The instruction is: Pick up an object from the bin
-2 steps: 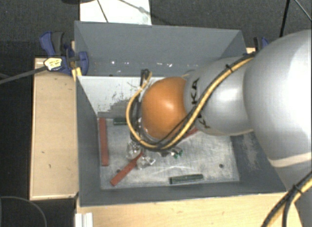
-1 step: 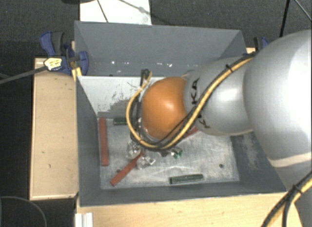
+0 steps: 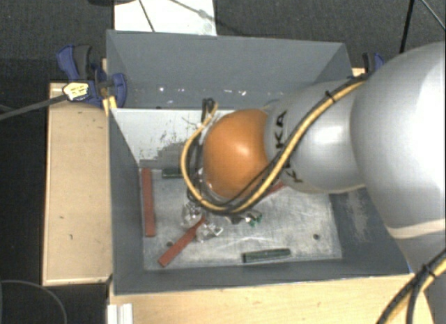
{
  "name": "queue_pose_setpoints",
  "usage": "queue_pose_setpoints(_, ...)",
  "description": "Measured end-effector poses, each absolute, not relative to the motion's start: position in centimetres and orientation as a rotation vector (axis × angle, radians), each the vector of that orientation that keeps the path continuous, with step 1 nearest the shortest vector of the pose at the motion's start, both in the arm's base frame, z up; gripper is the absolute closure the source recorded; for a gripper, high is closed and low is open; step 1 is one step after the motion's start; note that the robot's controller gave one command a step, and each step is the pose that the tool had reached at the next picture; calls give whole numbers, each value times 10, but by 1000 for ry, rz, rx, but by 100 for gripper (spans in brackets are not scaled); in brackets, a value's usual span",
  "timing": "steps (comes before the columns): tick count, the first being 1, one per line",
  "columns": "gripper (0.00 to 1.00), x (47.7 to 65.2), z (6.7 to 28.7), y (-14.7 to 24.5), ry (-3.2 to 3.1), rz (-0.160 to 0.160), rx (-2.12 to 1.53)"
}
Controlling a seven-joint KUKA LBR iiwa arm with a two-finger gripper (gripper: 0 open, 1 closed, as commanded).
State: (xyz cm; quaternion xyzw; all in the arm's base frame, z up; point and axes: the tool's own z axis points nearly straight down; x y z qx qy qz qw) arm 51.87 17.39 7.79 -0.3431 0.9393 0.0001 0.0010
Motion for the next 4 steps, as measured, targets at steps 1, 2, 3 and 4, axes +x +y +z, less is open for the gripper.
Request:
queue_pose_setpoints(1, 100, 517, 94, 174, 2953, 2, -1080)
queue_pose_setpoints(2, 100, 517, 111, 174, 2955, 2, -1080)
queue_pose_setpoints(3, 100, 518, 133, 174, 2953, 2, -1077)
queue_pose_setpoints(4, 100, 518, 149, 175, 2949, 2, -1075)
